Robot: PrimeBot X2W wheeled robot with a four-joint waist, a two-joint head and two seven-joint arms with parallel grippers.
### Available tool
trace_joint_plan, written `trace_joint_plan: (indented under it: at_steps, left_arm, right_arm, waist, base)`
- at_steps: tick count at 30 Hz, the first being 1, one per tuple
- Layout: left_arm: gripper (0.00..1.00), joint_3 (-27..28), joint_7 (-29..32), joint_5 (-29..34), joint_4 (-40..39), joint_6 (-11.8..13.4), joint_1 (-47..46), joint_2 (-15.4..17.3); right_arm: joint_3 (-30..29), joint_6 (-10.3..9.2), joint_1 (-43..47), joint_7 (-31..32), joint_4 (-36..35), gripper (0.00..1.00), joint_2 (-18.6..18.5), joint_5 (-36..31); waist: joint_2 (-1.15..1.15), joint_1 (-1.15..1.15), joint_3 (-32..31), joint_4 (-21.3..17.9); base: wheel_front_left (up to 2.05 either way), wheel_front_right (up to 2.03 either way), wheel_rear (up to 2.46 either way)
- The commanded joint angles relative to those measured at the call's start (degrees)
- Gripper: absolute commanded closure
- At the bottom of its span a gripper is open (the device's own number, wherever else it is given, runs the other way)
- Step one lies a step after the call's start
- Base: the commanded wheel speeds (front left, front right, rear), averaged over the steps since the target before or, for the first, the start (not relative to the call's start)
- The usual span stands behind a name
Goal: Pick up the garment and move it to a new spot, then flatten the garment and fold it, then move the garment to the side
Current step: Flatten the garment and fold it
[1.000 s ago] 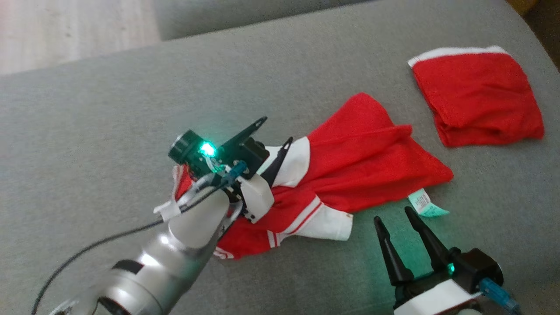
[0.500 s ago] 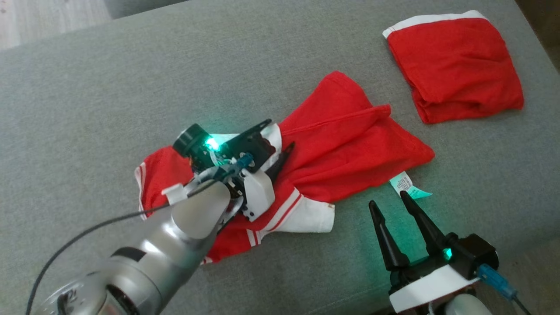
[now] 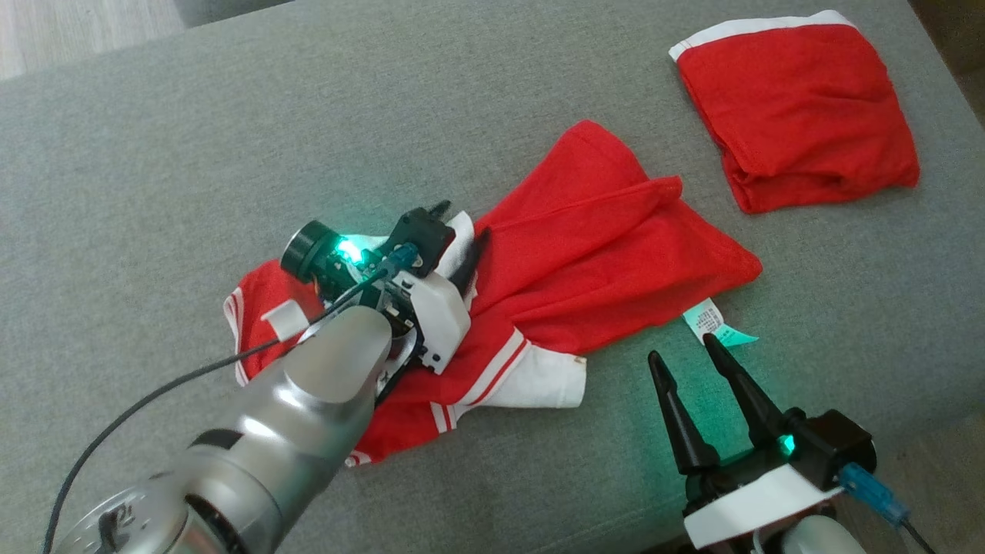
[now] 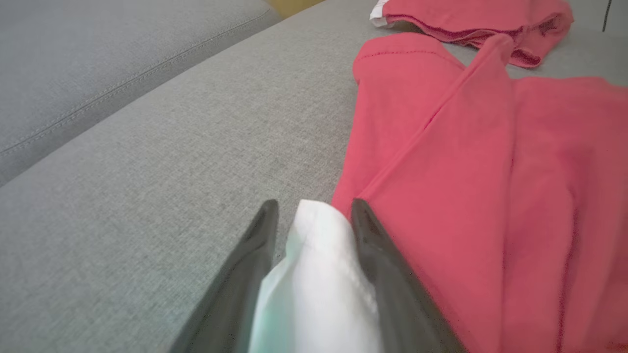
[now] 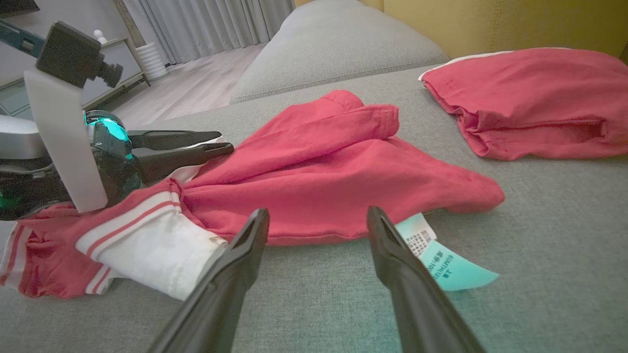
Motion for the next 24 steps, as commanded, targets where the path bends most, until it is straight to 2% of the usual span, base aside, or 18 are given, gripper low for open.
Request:
trace_joint_plan:
  at_steps: [1, 2, 4, 6, 10, 11, 12, 13, 20, 24]
  left_arm:
    - [0.35, 0.45, 0.31, -0.87, -0.4, 0.56, -2.38, 0.48]
    - [0.49, 0.34, 0.52, -1.45, -0.35, 0.75, -2.43, 0.48]
    - [0.6, 0.1, 1.22, -2.57, -0.07, 1.41, -2.54, 0.48]
    - [0.58, -0.23, 1.87, -3.51, 0.2, 2.06, -2.65, 0.48]
    - [0.6, -0.87, 2.63, -4.72, 0.51, 2.61, -2.72, 0.48]
    - [0.71, -1.13, 2.72, -5.04, 0.55, 2.67, -2.75, 0.48]
    - [0.95, -1.32, 2.47, -5.31, 0.56, 2.85, -2.84, 0.48]
    - [1.0, -1.38, 1.83, -5.59, 0.48, 3.07, -3.02, 0.48]
    - [1.0, -1.25, -5.66, -6.83, -1.15, 5.05, -4.68, 0.48]
    - [1.0, 1.43, -8.1, -7.36, -2.29, 6.18, -5.75, 0.72]
  right_arm:
    - [1.22, -0.04, -1.69, -0.63, -1.85, 0.0, -0.35, -0.05]
    - [1.23, -0.04, -1.71, -0.63, -1.87, 0.0, -0.35, -0.04]
    - [1.31, -0.04, -1.75, -0.63, -1.93, 0.0, -0.35, -0.04]
    - [1.38, -0.04, -1.75, -0.63, -1.97, 0.0, -0.36, -0.04]
    - [1.49, -0.04, -1.72, -0.63, -1.97, 0.0, -0.42, -0.07]
    - [1.51, -0.04, -1.7, -0.63, -1.97, 0.0, -0.43, -0.08]
    - [1.51, -0.04, -1.68, -0.63, -1.97, 0.0, -0.42, -0.08]
    - [1.5, -0.04, -1.67, -0.63, -1.97, 0.0, -0.4, -0.08]
    - [0.36, -0.04, -1.47, -0.63, -1.65, 0.0, -0.38, -0.4]
    - [-2.41, -0.04, -2.28, -0.63, -0.96, 0.0, -0.59, -0.23]
  waist:
    - [0.0, 0.0, -0.01, 0.06]
    - [0.0, 0.0, -0.02, 0.1]
    - [0.0, 0.0, -0.04, 0.18]
    - [0.0, 0.0, -0.08, 0.24]
    - [0.0, 0.0, -0.2, 0.33]
    - [0.0, 0.0, -0.24, 0.37]
    - [0.0, 0.0, -0.3, 0.42]
    - [0.0, 0.0, -0.37, 0.49]
    - [0.0, 0.0, -2.49, 2.46]
    - [0.0, 0.0, -4.33, 4.89]
  base:
    - [0.0, 0.0, 0.0]
    - [0.0, 0.0, 0.0]
    - [0.0, 0.0, 0.0]
    - [0.0, 0.0, 0.0]
    - [0.0, 0.0, 0.0]
    - [0.0, 0.0, 0.0]
    - [0.0, 0.0, 0.0]
    - [0.0, 0.0, 0.0]
    - [0.0, 0.0, 0.0]
    - [0.0, 0.0, 0.0]
